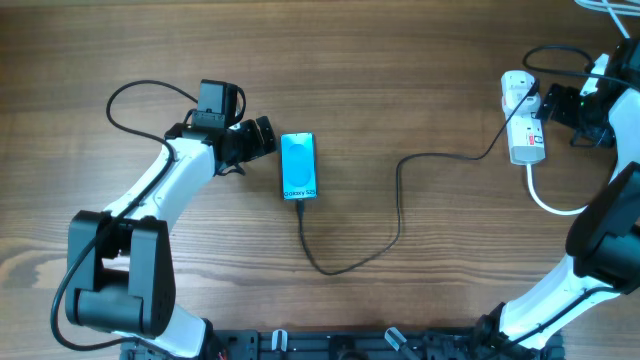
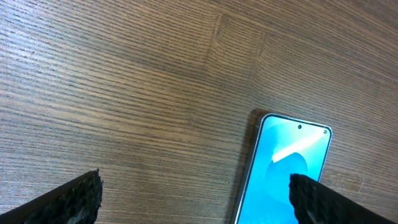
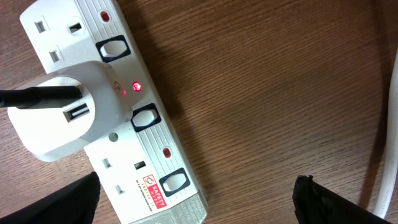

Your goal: Plug charger to phone and switch on socket

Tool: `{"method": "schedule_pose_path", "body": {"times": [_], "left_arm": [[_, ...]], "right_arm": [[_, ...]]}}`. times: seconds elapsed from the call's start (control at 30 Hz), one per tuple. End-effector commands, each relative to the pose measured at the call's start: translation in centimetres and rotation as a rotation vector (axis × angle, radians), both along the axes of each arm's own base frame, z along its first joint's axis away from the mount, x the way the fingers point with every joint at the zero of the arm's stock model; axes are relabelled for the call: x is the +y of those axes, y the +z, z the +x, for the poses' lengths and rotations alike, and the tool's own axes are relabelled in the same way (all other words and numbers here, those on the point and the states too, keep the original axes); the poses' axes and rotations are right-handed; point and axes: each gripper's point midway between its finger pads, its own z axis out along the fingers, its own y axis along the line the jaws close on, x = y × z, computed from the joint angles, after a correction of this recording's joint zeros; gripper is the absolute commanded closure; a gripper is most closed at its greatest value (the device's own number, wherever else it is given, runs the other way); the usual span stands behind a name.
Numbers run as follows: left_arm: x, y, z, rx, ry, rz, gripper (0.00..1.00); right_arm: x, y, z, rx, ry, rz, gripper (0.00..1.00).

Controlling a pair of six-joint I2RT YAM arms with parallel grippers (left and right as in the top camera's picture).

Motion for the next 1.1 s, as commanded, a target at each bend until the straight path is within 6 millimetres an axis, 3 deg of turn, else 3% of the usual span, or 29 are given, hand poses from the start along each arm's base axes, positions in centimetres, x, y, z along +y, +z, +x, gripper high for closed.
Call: {"method": "schedule_pose_path", "body": {"times": [0.0,0.7,0.8,1.07], "left_arm": [[0.1,0.8,0.4,-0.025,0.003,0.003,0.00],[0.1,0.9,0.5,-0.027,0.003,0.002,0.00],[0.1,2.6,0.7,-0.070,0.003,-0.005,0.00],[0.1,9.2,0.8,-0.243,0.004,-0.033,0.00]], "right_arm": [[-0.4,1.4,0.2,-0.023,0.012,-0.032,0.00],[-0.4,1.4,0.2,-0.023,0.012,-0.032,0.00],[-0.4,1.4,0.2,-0.023,0.012,-0.032,0.00],[-0.4,1.4,0.2,-0.023,0.012,-0.032,0.00]]}}
